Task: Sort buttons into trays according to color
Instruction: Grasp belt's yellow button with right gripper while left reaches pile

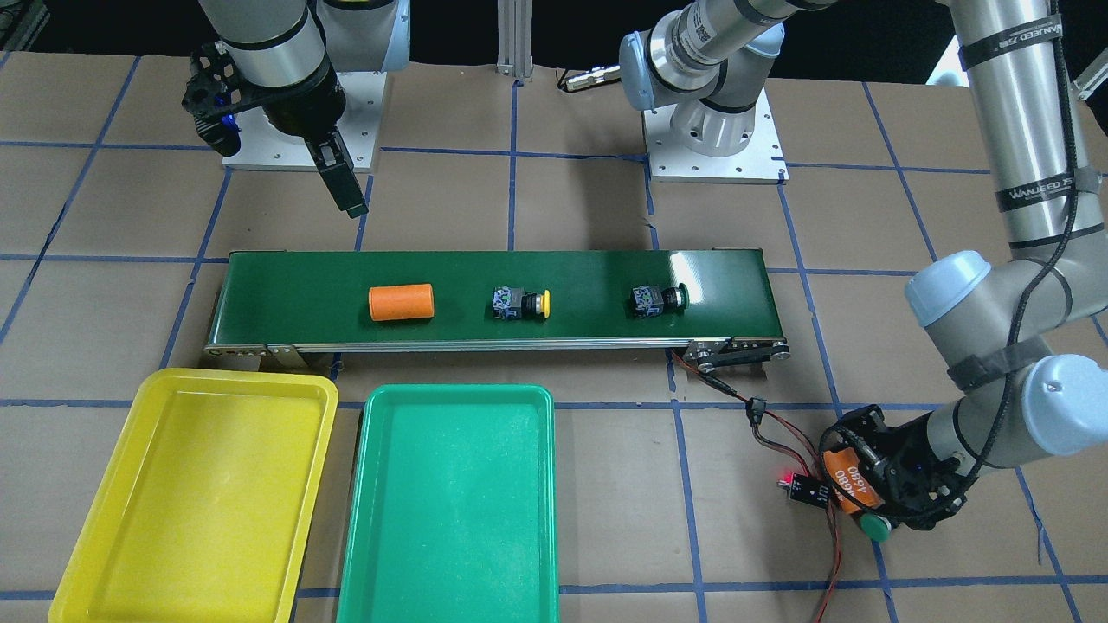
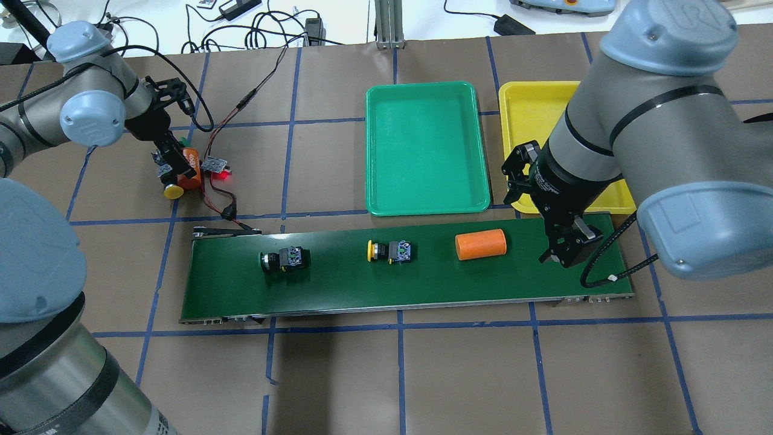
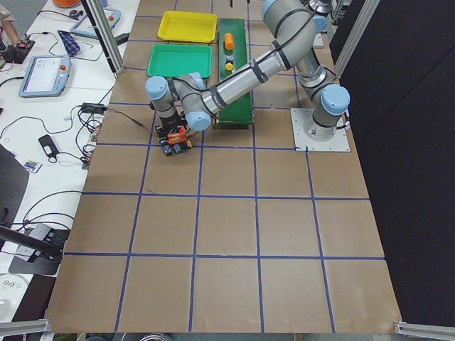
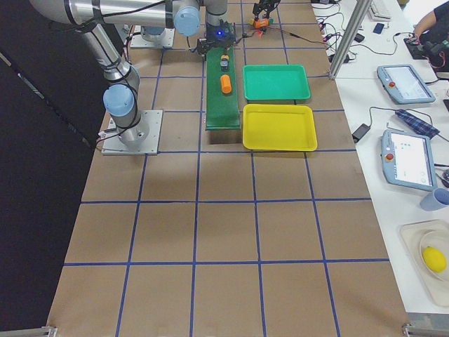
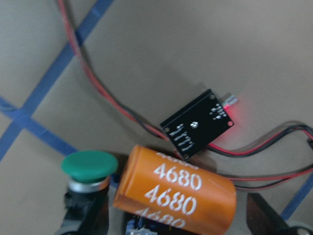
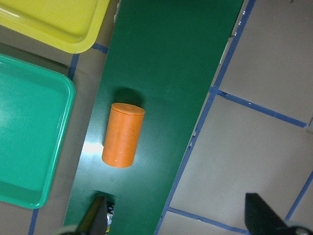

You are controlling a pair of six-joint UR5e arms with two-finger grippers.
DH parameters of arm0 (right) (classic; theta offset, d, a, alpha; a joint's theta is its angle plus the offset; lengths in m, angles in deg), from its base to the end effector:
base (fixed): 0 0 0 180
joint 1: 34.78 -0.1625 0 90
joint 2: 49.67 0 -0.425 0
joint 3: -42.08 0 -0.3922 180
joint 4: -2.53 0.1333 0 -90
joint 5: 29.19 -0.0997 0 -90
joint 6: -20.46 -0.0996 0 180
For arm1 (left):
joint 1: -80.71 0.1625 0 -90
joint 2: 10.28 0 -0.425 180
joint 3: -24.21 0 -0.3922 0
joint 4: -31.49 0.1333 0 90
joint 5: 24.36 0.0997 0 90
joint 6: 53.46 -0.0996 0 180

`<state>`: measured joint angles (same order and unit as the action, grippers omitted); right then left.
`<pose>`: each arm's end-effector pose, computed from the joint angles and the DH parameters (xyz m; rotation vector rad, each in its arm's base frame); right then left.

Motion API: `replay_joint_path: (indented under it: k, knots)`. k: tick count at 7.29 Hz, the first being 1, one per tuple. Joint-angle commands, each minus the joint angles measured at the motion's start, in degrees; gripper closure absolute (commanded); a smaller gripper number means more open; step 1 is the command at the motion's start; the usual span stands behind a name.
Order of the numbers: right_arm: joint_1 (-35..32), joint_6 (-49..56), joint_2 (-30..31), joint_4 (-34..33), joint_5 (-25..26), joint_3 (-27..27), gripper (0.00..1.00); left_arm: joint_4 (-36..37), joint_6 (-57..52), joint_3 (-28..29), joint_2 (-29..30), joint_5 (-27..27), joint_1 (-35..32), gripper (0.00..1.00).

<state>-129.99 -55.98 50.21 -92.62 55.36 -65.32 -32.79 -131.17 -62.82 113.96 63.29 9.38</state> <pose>0.1795 -0.3968 0.4267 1.8038 2.5129 0.1447 0.0824 -0.6730 0.2016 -1.4961 -2.6483 -0.0518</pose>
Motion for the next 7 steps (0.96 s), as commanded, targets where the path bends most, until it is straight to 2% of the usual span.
replay_joint_path:
  k: [1, 4, 5, 7]
  knots:
    - [-0.9, -5.2, -0.1, 0.2, 0.3, 0.0, 0.00, 5.1, -4.7, -2.3, 0.7, 0.3, 0.7, 0.00]
    - [-0.9, -7.0, -0.5, -1.6, -0.4, 0.0, 0.00, 4.3, -4.6, -2.4, -0.2, 0.4, 0.3, 0.00]
    - [-1.0, -9.1, -2.2, -6.7, -0.4, -0.1, 0.00, 1.7, -3.8, -2.7, -1.3, 0.5, 0.0, 0.00]
    - [-2.9, -9.7, -5.9, -8.7, -0.4, 0.0, 0.00, 1.2, -3.6, -2.2, -2.1, 1.9, 1.0, 0.00]
